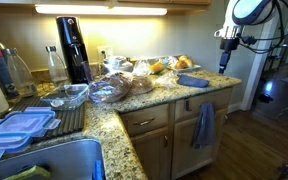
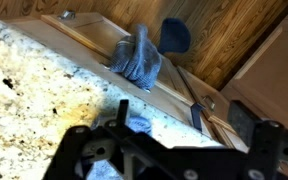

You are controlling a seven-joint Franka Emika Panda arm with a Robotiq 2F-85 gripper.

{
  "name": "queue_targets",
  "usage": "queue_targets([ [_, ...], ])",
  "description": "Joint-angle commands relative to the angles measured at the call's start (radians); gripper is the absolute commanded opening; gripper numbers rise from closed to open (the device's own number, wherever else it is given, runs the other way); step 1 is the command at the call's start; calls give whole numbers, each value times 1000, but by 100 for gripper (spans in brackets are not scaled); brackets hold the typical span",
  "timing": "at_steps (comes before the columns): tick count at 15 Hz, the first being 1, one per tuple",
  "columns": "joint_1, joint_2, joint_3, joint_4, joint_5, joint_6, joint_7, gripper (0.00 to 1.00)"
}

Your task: Remove the blue cloth from the countertop and hang it on the drawer

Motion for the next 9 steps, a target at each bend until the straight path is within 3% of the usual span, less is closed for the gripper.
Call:
queue_targets([
  [1,-33,73,-10,78,24,22,-78,100],
  [9,-82,266,22,266,94,131,-50,100],
])
